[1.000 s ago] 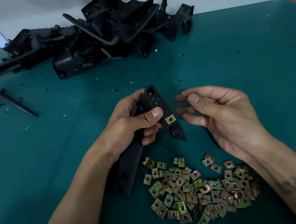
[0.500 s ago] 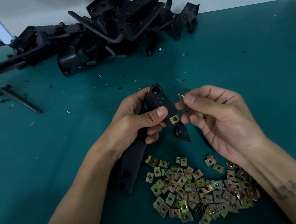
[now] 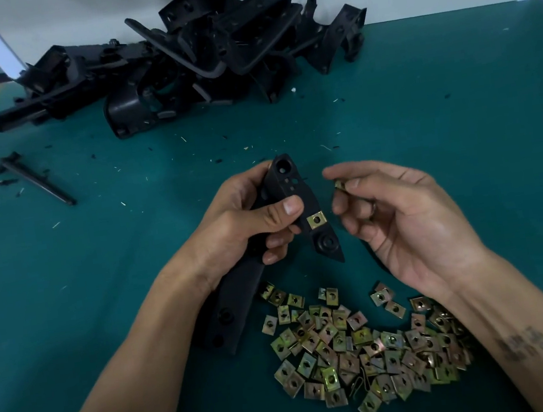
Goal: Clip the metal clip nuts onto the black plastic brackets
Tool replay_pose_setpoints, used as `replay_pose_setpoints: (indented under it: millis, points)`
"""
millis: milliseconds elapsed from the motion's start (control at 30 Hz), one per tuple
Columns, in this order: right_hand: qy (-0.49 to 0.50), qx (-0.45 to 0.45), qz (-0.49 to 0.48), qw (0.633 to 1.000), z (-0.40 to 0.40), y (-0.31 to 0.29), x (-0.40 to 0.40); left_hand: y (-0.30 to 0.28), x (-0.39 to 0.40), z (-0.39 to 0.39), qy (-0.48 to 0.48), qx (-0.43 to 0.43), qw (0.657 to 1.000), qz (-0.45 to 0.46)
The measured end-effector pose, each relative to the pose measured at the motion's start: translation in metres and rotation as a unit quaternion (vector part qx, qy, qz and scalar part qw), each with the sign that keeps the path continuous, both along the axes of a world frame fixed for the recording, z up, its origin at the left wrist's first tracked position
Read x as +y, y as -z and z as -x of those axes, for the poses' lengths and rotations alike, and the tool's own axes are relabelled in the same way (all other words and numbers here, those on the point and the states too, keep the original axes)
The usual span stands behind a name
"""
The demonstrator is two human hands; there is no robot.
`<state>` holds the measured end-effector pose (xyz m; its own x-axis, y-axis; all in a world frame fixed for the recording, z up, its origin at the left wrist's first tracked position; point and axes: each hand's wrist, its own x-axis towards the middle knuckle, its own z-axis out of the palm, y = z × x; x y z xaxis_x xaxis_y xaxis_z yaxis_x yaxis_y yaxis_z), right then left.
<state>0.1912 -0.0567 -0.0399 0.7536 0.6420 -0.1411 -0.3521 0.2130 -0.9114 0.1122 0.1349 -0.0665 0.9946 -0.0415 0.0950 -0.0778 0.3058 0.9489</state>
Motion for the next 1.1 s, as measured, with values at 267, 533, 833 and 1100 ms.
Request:
replay_pose_setpoints:
  millis: [267,533,833,1100]
  points:
    - [0.024,-0.043,-0.019,0.999,0.005,0.004,0.007,0.0,0.0,0.0,-0.003,0.004,1.0,0.004]
    - [0.065,-0.05,-0.043,0.996,0.012,0.002,0.011,-0.001,-0.001,0.0,0.001,0.005,1.0,-0.021]
    - [0.085,-0.016,-0.051,0.995,0.013,0.0,0.016,-0.001,-0.003,0.001,0.008,0.008,1.0,-0.014]
    - [0.143,0.005,-0.052,0.988,0.033,0.001,0.027,-0.002,-0.003,0.0,0.02,-0.015,1.0,-0.005]
